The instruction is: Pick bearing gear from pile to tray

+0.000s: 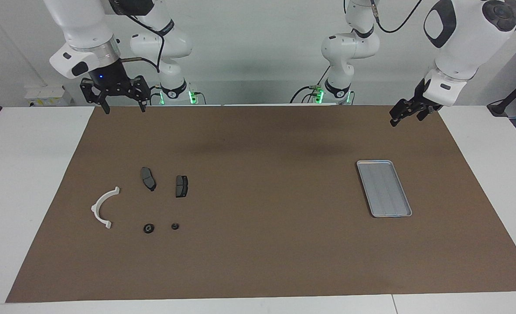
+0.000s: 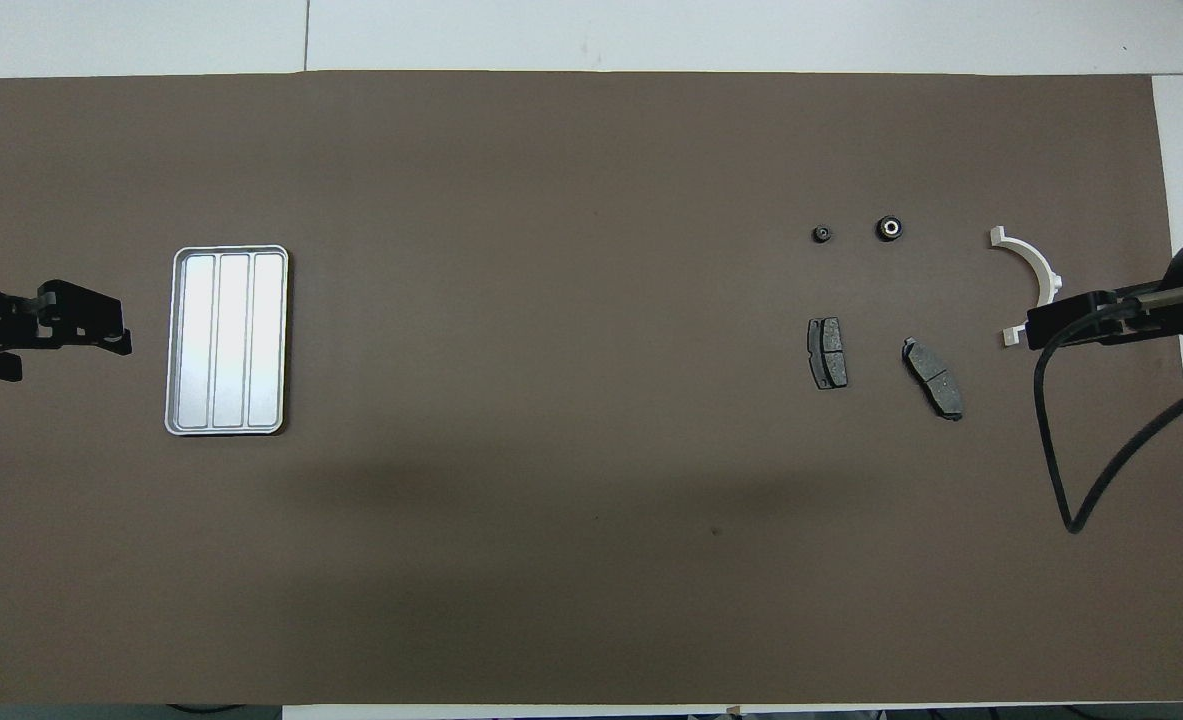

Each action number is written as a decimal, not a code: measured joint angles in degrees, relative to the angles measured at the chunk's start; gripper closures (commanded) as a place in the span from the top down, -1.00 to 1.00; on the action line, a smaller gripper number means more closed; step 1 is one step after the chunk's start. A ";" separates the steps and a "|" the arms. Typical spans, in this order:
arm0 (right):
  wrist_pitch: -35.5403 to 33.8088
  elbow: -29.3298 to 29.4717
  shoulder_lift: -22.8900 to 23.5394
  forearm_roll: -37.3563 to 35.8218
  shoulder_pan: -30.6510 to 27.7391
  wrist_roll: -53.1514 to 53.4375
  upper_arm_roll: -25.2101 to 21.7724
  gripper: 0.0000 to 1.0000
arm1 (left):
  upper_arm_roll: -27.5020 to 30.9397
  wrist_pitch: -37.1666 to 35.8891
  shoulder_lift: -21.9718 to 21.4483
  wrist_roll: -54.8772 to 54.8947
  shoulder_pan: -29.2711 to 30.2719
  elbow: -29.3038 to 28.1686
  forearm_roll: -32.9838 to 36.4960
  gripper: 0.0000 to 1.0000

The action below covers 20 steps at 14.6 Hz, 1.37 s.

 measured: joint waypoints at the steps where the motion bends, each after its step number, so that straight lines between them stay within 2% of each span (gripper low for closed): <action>1: 0.00 0.00 0.00 0.00 0.00 0.00 0.00 1.00 | 0.00 0.00 0.00 0.00 0.00 0.00 0.00 1.00; 20: 0.59 -0.34 -1.39 0.19 0.48 1.05 -0.04 1.00 | 0.00 0.00 0.00 0.00 0.00 0.00 0.00 1.00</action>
